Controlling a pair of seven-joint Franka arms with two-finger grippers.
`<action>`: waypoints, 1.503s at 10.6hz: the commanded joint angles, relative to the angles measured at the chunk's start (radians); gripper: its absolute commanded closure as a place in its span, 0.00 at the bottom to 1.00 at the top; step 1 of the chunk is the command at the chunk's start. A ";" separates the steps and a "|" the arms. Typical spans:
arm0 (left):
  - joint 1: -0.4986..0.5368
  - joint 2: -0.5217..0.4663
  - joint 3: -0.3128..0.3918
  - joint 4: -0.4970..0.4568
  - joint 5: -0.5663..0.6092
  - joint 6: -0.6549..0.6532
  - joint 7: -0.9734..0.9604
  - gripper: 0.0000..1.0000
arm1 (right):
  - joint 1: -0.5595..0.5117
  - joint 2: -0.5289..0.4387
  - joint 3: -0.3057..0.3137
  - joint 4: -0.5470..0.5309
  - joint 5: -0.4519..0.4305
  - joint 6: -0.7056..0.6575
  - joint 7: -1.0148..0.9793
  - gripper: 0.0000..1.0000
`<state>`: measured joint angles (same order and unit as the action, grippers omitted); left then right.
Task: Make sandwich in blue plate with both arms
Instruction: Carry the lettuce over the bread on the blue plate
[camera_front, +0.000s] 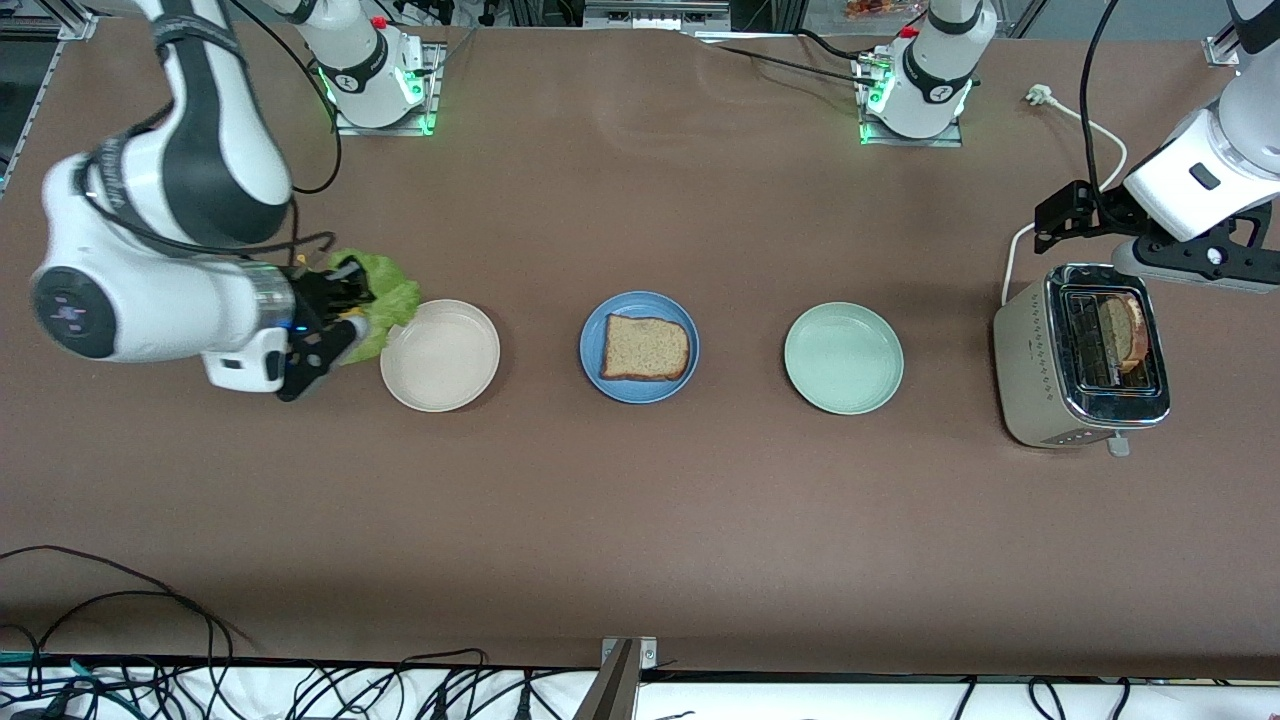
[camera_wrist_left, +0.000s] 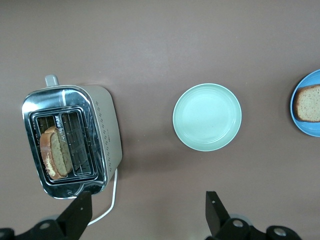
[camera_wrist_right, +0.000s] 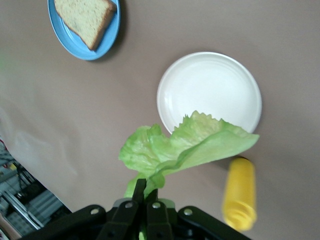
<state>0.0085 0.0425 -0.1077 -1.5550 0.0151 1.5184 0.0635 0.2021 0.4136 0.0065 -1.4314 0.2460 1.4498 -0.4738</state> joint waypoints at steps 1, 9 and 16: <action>0.001 -0.027 0.019 -0.030 -0.024 0.009 0.048 0.00 | 0.137 0.079 0.001 0.020 0.059 0.081 0.281 1.00; -0.002 -0.019 0.020 -0.019 -0.014 0.008 0.048 0.00 | 0.377 0.292 0.003 0.023 0.312 0.562 0.588 1.00; -0.004 -0.016 0.019 -0.016 -0.010 0.009 0.047 0.00 | 0.476 0.384 0.003 0.022 0.415 0.784 0.690 1.00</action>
<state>0.0085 0.0416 -0.0945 -1.5605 0.0149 1.5190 0.0872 0.6594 0.7821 0.0160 -1.4327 0.6270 2.2268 0.1940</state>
